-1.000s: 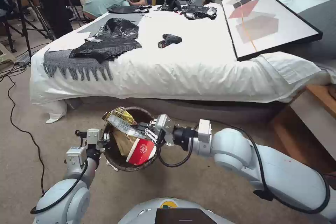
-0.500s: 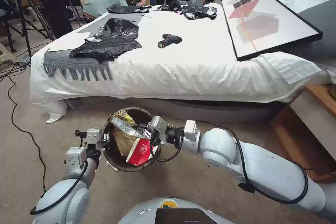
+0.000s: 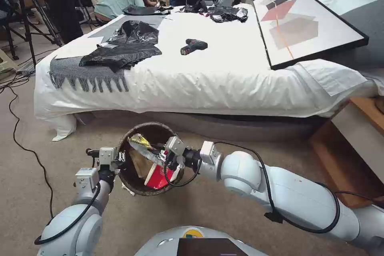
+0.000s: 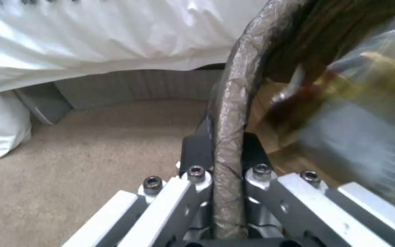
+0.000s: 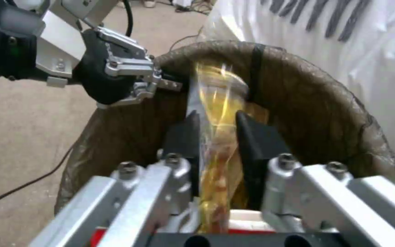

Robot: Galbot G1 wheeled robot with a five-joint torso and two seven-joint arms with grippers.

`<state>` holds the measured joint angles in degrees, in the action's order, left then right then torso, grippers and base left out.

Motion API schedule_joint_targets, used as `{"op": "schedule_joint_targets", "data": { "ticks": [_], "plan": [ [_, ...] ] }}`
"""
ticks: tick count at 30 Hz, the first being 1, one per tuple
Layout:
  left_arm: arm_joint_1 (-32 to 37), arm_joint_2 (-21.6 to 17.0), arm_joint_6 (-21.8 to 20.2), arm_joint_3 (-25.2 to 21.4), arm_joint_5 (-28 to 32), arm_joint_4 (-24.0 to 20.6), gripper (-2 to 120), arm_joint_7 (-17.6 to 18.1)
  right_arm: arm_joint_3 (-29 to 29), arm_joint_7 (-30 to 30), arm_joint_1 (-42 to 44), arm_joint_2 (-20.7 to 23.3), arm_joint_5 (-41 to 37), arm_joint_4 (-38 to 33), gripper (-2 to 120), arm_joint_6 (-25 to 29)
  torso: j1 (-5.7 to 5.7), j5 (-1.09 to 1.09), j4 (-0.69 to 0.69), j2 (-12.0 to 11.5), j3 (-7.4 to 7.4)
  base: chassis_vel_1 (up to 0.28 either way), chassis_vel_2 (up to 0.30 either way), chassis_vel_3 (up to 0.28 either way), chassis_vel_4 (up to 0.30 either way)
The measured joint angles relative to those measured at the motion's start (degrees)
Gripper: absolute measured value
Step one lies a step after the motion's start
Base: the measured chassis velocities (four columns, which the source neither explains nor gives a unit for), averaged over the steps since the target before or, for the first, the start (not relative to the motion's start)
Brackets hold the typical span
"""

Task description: Pick up the trash bin, then pick up the garbage from the floor and place it into the trash bin.

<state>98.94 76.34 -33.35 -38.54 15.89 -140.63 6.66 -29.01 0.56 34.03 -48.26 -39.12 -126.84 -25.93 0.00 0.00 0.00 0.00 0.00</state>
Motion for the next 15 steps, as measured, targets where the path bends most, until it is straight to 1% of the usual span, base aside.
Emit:
{"op": "schedule_joint_targets", "data": {
  "ticks": [1,2,3,4,5,6,8,9,10,12,13,14,15],
  "plan": [
    [-0.02,0.00,0.01,0.00,0.01,0.01,0,0.00,-0.03,0.09,0.00,-0.03,0.00,-0.02,25,0.00,0.00,0.00,0.00,0.00,0.00,0.000,0.000,0.000,0.000],
    [-0.02,0.00,0.01,0.00,0.01,0.01,0,0.00,-0.03,0.09,0.00,-0.03,0.00,-0.02,25,0.00,0.00,0.00,0.00,0.00,0.00,0.000,0.000,0.000,0.000],
    [-0.07,-0.01,0.02,-0.01,0.02,0.03,0,-0.01,-0.07,0.41,-0.01,-0.07,-0.02,-0.16,32,0.02,0.00,0.00,0.00,0.00,0.00,0.000,0.000,0.000,0.000],
    [-0.09,-0.01,0.03,-0.02,0.02,0.04,0,-0.02,-0.07,0.47,-0.02,-0.07,-0.02,-0.21,35,0.02,0.00,0.00,0.00,0.00,0.00,0.000,0.000,0.000,0.000],
    [-0.09,-0.01,0.03,-0.02,0.02,0.04,0,-0.02,-0.07,0.47,-0.02,-0.07,-0.02,-0.21,35,0.02,0.00,0.00,0.00,0.00,0.00,0.000,0.000,0.000,0.000],
    [-0.09,-0.01,0.03,-0.05,0.03,0.05,0,-0.02,-0.06,0.54,-0.02,-0.06,-0.04,-0.36,42,0.05,0.00,0.00,0.00,0.00,0.00,0.000,0.000,0.000,0.000],
    [-0.11,0.02,0.04,-0.06,0.03,0.08,0,-0.02,0.05,0.72,-0.03,-0.07,-0.11,-0.63,49,0.09,0.00,0.00,0.00,0.00,0.00,0.000,0.000,0.000,0.000],
    [-0.11,0.02,0.04,-0.06,0.03,0.08,0,-0.02,0.05,0.72,-0.03,-0.07,-0.11,-0.63,49,0.09,0.00,0.00,0.00,0.00,0.00,0.000,0.000,0.000,0.000],
    [-0.13,0.04,0.05,-0.06,0.04,0.12,0,-0.03,0.18,1.02,-0.04,-0.10,-0.28,-0.97,56,0.12,0.00,0.00,0.00,0.00,0.00,0.000,0.000,0.000,0.000],
    [-0.15,0.05,0.07,-0.06,0.05,0.18,0,-0.04,0.27,1.36,-0.05,-0.09,-0.60,-1.49,63,0.12,0.00,0.00,0.00,0.00,0.00,0.000,0.000,0.000,0.000],
    [-0.15,0.05,0.07,-0.06,0.05,0.18,0,-0.04,0.27,1.36,-0.05,-0.09,-0.60,-1.49,63,0.12,0.00,0.00,0.00,0.00,0.00,0.000,0.000,0.000,0.000],
    [-0.17,0.05,0.08,-0.06,0.05,0.21,0,-0.04,0.32,1.45,-0.06,-0.05,-0.67,-1.68,67,0.12,0.00,0.00,0.00,0.00,0.00,0.000,0.000,0.000,0.000],
    [-0.22,0.06,0.09,-0.06,0.05,0.25,0,-0.05,0.55,1.54,-0.08,0.11,-0.77,-2.10,75,0.14,0.00,0.00,0.00,0.00,0.00,0.000,0.000,0.000,0.000]
  ]
}}
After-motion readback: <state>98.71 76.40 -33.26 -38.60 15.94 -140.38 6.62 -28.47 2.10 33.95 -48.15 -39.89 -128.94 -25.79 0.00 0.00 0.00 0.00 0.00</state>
